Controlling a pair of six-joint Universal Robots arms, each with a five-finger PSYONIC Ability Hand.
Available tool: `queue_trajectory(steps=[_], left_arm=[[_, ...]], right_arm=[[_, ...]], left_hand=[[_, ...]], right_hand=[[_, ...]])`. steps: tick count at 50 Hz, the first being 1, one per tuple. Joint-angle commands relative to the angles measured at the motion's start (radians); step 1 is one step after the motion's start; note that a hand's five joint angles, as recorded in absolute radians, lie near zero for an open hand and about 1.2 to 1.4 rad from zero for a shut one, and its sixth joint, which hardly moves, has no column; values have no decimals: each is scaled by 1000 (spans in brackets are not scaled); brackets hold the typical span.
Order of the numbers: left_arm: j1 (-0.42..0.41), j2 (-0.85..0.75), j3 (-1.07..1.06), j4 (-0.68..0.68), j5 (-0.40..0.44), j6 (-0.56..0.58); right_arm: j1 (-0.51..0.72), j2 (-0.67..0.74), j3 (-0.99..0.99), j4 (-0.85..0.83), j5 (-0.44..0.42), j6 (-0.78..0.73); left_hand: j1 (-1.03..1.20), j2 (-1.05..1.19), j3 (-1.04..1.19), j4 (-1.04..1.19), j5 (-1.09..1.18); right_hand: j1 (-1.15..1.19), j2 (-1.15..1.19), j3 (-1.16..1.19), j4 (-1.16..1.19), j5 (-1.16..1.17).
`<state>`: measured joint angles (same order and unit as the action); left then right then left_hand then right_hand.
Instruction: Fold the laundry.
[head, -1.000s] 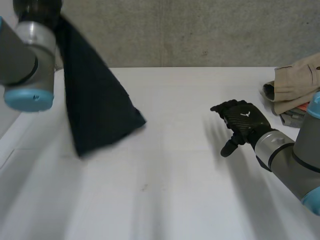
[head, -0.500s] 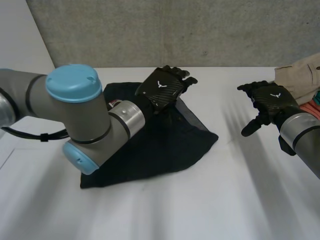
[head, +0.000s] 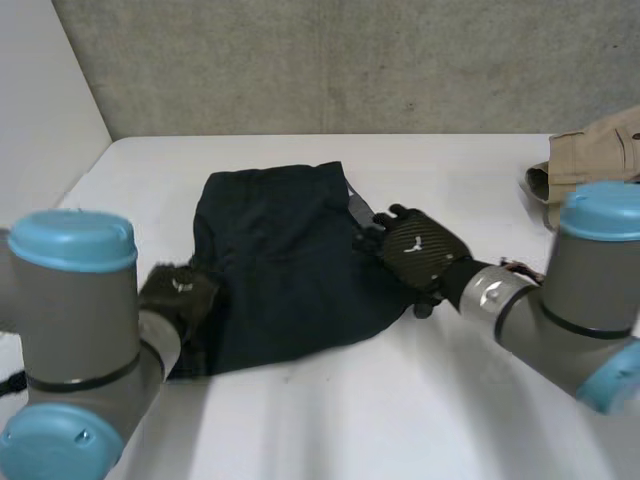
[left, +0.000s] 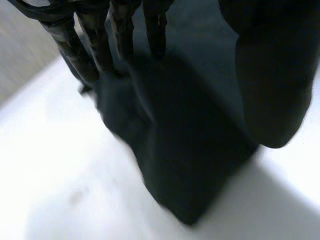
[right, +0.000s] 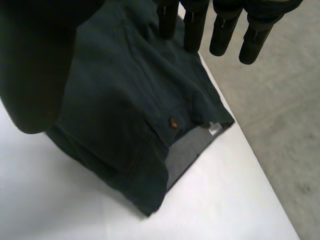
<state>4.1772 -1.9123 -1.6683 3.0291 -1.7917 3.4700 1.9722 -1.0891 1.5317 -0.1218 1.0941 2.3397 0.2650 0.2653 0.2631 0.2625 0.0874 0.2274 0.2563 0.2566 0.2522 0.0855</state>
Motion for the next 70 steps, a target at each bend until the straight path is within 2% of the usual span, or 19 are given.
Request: queue_trajectory(steps=[1, 7, 12, 14, 15, 18, 19, 20, 29, 34, 42, 48, 53, 57, 58, 61, 62, 66, 70], left_arm=[[21, -72, -41, 91, 31, 0], [37, -155, -7, 171, 9, 29], [38, -223, 44, 230, -3, 102], [35, -237, 59, 258, -9, 130], [35, -244, 67, 272, -12, 145], [41, -254, 91, 320, -34, 199], [46, -249, 96, 329, -38, 208], [55, -231, 104, 349, -41, 218], [69, 79, 154, 370, 75, 198], [61, 255, 251, 303, 152, 164], [73, 188, 387, 16, 199, 92], [92, 81, 443, -44, 202, 89], [107, -85, 550, -18, 224, 87], [133, -211, 732, 40, 264, 87], [145, -241, 828, 83, 270, 84], [158, -248, 958, 155, 267, 69], [165, -242, 1019, 207, 264, 49], [175, -193, 1082, 327, 242, -38], [179, -153, 1061, 389, 245, -88]], right_arm=[[45, 202, -183, -16, 27, -78], [54, 304, -294, 24, 82, -120], [50, 327, -343, 77, 105, -85], [48, 327, -344, 87, 105, -63], [48, 324, -346, 88, 109, -53], [39, 304, -338, 108, 127, 2], [36, 293, -332, 117, 133, 21], [30, 263, -318, 134, 138, 58], [-38, -15, -297, 260, 147, 358], [-84, -199, -332, 347, 147, 495], [-104, -252, -369, 534, 171, 521], [-84, -236, -363, 602, 204, 501], [-59, -135, -390, 526, 248, 501], [-12, -46, -461, 359, 314, 524], [3, -22, -497, 253, 338, 541], [14, -8, -536, 73, 385, 578], [16, -12, -548, -53, 420, 611], [23, -43, -565, -324, 501, 691], [23, -51, -591, -331, 492, 682]], left_hand=[[-90, -91, -89, -88, -87], [-90, -91, -89, -88, -87], [-90, -91, -89, -88, -87], [-90, -91, -89, -88, -87], [-37, -38, -36, -35, -34], [531, 531, 533, 533, 534], [739, 739, 741, 741, 742], [1127, 1127, 1129, 1130, 1130], [1131, 1131, 1133, 1134, 1134], [1131, 1131, 1133, 1134, 1134], [1131, 1131, 1133, 1134, 1134], [1131, 1131, 1133, 1134, 1134], [1131, 1131, 1133, 1134, 1134], [1131, 1131, 1133, 1134, 1134], [1131, 1131, 1133, 1134, 1134], [1131, 1131, 1133, 1134, 1134], [1131, 1131, 1133, 1134, 1134], [1131, 1131, 1133, 1134, 1134], [1131, 1131, 1133, 1134, 1134]], right_hand=[[103, 74, 74, 78, 70], [234, 205, 205, 210, 202], [993, 965, 964, 969, 961], [1168, 1139, 1139, 1143, 1135], [1169, 1140, 1140, 1144, 1136], [1169, 1140, 1140, 1144, 1136], [1169, 1140, 1140, 1144, 1136], [1169, 1140, 1140, 1144, 1136], [1169, 1140, 1140, 1144, 1136], [1169, 1140, 1140, 1144, 1136], [1169, 1140, 1140, 1144, 1136], [1169, 1140, 1140, 1144, 1136], [1169, 1140, 1140, 1144, 1136], [1169, 1140, 1140, 1144, 1136], [1169, 1140, 1140, 1144, 1136], [1169, 1140, 1140, 1144, 1136], [1169, 1140, 1140, 1144, 1136], [1169, 1140, 1140, 1144, 1136], [1169, 1140, 1140, 1144, 1136]])
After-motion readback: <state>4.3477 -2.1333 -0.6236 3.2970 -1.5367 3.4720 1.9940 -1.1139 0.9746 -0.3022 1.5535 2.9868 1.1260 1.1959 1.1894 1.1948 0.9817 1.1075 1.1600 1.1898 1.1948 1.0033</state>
